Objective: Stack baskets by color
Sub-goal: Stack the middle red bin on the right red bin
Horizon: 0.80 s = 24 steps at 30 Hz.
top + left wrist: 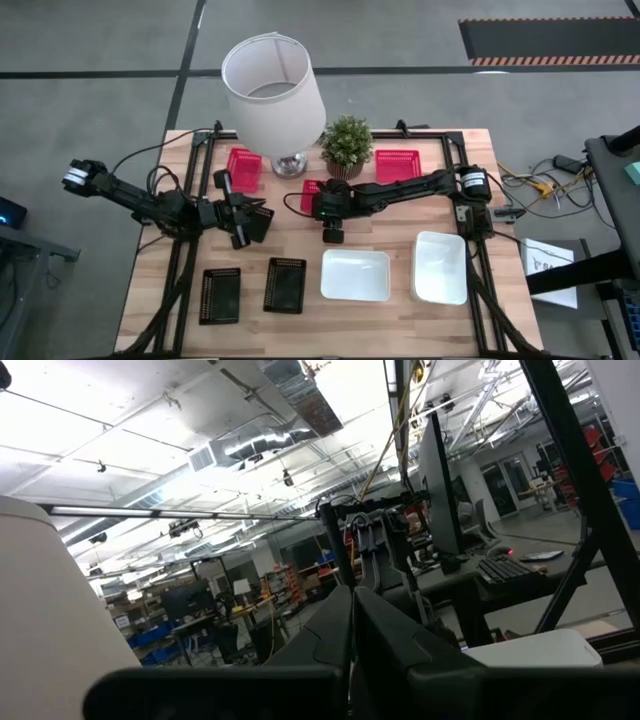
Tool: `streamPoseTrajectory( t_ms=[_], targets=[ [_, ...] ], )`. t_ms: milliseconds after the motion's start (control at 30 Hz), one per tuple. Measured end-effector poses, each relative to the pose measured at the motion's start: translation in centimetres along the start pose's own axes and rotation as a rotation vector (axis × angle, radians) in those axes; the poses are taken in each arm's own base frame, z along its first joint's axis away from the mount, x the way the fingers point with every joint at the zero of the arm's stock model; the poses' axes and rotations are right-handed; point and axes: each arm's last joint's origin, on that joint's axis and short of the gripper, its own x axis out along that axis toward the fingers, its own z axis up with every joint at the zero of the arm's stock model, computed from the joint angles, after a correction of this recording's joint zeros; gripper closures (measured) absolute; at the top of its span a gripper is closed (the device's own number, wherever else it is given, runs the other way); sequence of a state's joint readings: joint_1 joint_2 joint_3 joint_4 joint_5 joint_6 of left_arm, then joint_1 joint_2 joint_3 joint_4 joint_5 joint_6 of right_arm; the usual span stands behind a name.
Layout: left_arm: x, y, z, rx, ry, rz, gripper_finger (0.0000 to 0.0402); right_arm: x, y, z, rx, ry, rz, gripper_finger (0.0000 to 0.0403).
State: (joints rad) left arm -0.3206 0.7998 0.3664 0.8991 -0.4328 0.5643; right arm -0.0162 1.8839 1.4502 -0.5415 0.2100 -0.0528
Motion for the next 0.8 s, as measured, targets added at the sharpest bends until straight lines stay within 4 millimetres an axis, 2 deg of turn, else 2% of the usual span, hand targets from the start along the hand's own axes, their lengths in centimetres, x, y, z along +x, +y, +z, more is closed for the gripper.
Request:
streamPoseTrajectory(
  t_ms=[533, 800],
  targets=[
    [0.0, 0.0, 0.0, -0.001, 0.0, -0.001, 0.0402, 1.5, -0.1, -0.9, -0.006, -0.054, -0.009, 0.0309],
    [0.0, 0.0, 0.0, -0.002, 0.001, -0.001, 0.0402, 1.7, -0.3, -1.1, -0.012, -0.05, -0.012, 0.0352]
  ],
)
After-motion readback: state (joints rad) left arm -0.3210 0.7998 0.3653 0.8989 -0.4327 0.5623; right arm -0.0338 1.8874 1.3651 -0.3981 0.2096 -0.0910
